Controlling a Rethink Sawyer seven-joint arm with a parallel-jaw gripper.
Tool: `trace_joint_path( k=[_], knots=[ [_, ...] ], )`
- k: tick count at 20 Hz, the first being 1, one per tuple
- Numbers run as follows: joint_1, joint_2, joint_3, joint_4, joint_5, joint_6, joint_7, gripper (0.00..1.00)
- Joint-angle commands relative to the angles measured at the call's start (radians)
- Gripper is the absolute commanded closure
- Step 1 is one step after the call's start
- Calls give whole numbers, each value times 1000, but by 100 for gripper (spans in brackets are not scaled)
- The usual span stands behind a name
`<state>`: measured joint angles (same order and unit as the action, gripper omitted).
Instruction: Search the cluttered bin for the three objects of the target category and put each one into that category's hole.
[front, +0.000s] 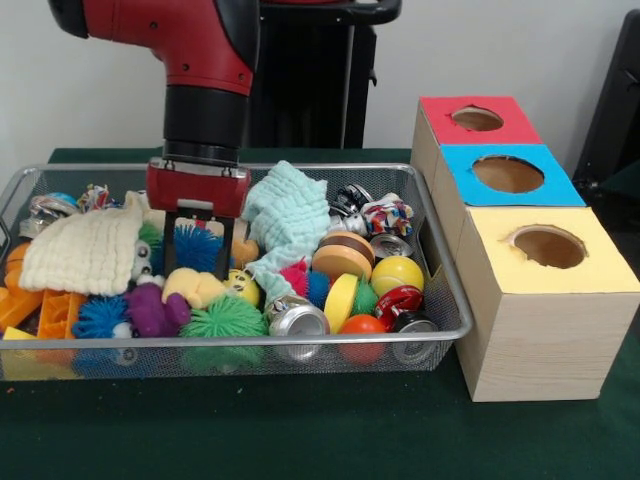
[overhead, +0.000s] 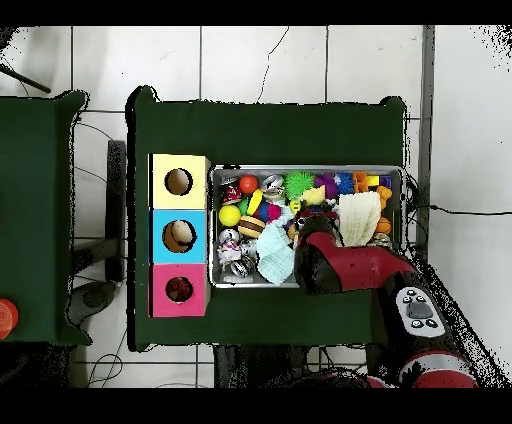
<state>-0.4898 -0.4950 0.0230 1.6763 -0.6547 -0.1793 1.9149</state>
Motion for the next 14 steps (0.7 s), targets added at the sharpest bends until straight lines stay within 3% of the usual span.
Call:
trace_joint_path(
  k=[1,6,7,14],
  knots=[
    [-49,72,42,-133,-85,-15,16,0],
    [-59,77,59,-141,-110,-23,33,0],
    [-77,71,84,-132,-128,-34,48,100],
    [-90,66,111,-129,-133,-46,67,100]
  ],
)
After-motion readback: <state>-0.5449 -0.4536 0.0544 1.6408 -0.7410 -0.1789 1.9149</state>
